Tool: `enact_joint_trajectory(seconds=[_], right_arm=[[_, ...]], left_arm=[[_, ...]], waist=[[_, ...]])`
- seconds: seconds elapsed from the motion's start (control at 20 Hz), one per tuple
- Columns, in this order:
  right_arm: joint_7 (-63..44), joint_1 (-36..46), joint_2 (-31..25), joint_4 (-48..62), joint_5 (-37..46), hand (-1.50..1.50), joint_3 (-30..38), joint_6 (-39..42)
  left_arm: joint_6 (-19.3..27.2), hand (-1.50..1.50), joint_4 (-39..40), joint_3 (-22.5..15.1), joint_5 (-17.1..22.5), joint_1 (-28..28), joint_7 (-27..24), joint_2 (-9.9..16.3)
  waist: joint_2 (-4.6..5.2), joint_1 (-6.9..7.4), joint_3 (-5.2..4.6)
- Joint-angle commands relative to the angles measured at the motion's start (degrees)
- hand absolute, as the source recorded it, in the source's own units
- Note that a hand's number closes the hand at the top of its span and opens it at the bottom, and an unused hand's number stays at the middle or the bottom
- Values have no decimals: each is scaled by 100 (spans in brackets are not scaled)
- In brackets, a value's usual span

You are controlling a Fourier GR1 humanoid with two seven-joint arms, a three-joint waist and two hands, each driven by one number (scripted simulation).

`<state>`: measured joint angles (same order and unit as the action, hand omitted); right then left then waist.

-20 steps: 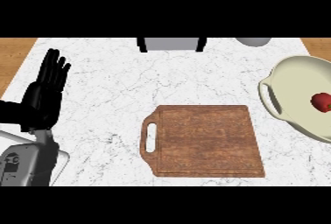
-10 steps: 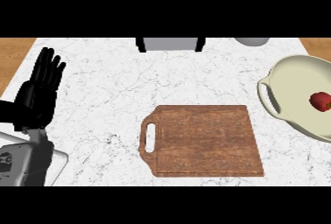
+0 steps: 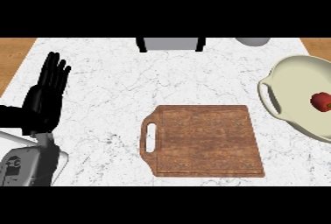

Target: Pick the bell pepper from the cutting board and place it in the pot

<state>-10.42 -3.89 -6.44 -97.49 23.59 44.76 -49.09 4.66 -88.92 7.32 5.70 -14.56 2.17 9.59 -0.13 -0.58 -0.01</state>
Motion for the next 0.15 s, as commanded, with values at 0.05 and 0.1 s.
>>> enact_joint_trajectory(seconds=[0.05,0.1], right_arm=[[406,-1090,614,-931,-585,-150,-202,35],[246,-888,253,-730,-699,-150,163,307]], left_arm=[[-106,0,-590,20,103,333,296,100],[47,0,-344,-51,67,-153,560,4]], waist=[[-9,23,3],[3,16,2]])
